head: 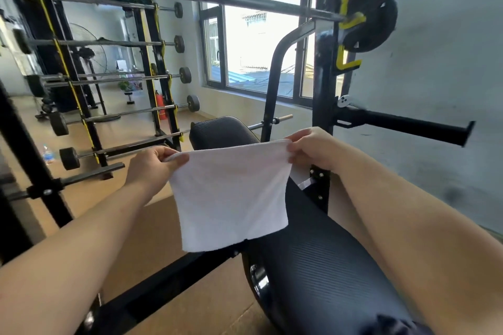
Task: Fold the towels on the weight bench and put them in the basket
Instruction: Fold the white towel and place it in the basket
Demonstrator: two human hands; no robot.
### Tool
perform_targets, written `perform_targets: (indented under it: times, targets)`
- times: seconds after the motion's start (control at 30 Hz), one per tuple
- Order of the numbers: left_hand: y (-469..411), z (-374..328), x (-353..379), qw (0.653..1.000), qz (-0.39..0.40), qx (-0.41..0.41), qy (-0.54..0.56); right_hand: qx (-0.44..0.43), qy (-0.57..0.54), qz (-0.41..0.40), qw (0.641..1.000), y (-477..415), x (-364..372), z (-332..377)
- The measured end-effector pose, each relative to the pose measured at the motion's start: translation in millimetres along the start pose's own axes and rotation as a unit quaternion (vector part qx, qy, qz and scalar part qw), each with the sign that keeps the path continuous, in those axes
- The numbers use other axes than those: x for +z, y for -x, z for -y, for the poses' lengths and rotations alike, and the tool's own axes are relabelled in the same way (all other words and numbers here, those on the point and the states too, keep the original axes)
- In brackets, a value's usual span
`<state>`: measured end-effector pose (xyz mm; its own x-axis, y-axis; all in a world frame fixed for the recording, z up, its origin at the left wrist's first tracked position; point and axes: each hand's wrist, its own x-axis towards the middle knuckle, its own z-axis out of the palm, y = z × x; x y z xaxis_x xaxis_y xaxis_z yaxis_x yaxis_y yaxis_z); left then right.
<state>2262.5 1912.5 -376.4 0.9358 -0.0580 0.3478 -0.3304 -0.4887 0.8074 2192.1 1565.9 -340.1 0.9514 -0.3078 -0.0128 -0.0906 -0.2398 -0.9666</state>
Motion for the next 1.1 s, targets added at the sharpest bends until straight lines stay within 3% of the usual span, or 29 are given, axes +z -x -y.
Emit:
perform_targets:
  times: [0.1, 0.37, 0.57, 0.93, 1.03, 1.1]
  targets:
    - [20.2, -6.7, -14.7, 0.998, 0.035, -0.018, 0.052, -0.023, -0.046, -0.006, 0.999, 38.1, -1.9, 1.4]
    - [91.6, -20.7, -50.2, 0.975, 0.134, -0.069, 0.163, -0.079, 0.033, -0.091, 0.992, 119.0, -10.4, -13.9]
    - [136.2, -26.7, -73.8, 0.978, 0.170, -0.093, 0.080, -0.094, 0.089, -0.102, 0.986, 162.9, -13.8, -29.2]
    - [193.1, -0.5, -71.3, 0.958, 0.204, -0.155, 0.131, -0.104, 0.098, -0.115, 0.983, 214.6, -3.1, -64.4]
    - [205.0, 15.8, -60.7, 0.964, 0.186, -0.148, 0.120, -0.105, 0.143, -0.135, 0.975, 222.0, 1.2, -87.8]
    - [213.1, 28.1, -51.3, 0.977, 0.157, -0.127, 0.069, -0.081, 0.204, -0.097, 0.971, 228.0, 6.7, -104.8]
